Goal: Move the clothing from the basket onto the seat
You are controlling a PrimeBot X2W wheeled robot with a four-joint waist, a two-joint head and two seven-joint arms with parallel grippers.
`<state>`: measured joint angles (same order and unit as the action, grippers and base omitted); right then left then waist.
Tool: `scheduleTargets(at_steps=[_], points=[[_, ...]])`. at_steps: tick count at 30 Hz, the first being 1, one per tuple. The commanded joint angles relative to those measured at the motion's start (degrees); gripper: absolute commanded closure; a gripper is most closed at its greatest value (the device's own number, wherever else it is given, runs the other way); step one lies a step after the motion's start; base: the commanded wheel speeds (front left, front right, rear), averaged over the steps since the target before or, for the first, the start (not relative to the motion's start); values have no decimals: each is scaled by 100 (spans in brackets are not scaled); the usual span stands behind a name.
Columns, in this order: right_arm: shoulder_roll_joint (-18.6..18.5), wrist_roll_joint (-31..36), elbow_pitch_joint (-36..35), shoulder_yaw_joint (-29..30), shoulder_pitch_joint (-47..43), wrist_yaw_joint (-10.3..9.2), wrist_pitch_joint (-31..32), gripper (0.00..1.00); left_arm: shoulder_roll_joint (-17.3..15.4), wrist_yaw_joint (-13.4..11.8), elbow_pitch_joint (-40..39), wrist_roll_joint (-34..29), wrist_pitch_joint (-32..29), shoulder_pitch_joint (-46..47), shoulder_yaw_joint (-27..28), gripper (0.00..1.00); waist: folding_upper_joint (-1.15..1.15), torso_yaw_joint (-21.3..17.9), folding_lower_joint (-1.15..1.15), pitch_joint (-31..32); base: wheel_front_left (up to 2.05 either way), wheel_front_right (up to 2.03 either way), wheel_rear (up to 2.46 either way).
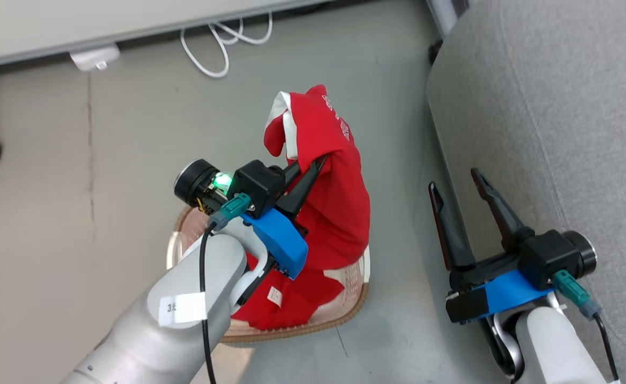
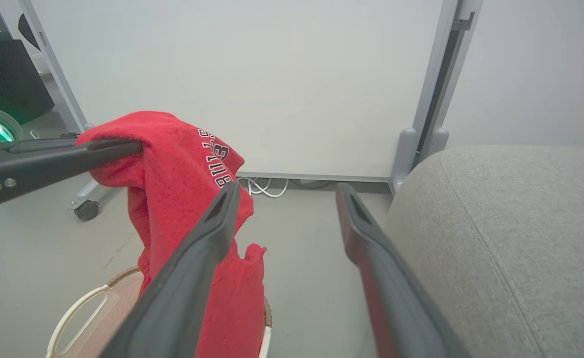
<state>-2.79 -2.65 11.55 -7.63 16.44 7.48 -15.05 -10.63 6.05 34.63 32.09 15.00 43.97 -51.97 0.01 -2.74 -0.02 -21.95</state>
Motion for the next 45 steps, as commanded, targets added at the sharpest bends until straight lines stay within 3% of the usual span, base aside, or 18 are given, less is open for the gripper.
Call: scheduleTargets(at_steps=[1, 9, 20, 45], points=[[-18, 8, 21, 3, -101, 3, -20, 0, 8, -26, -88, -81, 27, -73, 102, 100, -1, 100, 2, 306, 0, 0, 0], [-18, -48, 141, -13, -420, 3, -21, 0, 171, 14, -418, -339, 28, -205, 514, 100, -1, 181, 2, 942, 0, 0, 0], [-18, -130, 244, -47, -795, 3, -21, 0, 321, 96, -487, -449, 28, -151, 598, 100, -1, 214, 2, 1638, 0, 0, 0], [-18, -35, 193, -113, -769, 3, -21, 0, 332, 138, -579, -419, 28, -263, 497, 100, -1, 322, 2, 1872, 0, 0, 0]])
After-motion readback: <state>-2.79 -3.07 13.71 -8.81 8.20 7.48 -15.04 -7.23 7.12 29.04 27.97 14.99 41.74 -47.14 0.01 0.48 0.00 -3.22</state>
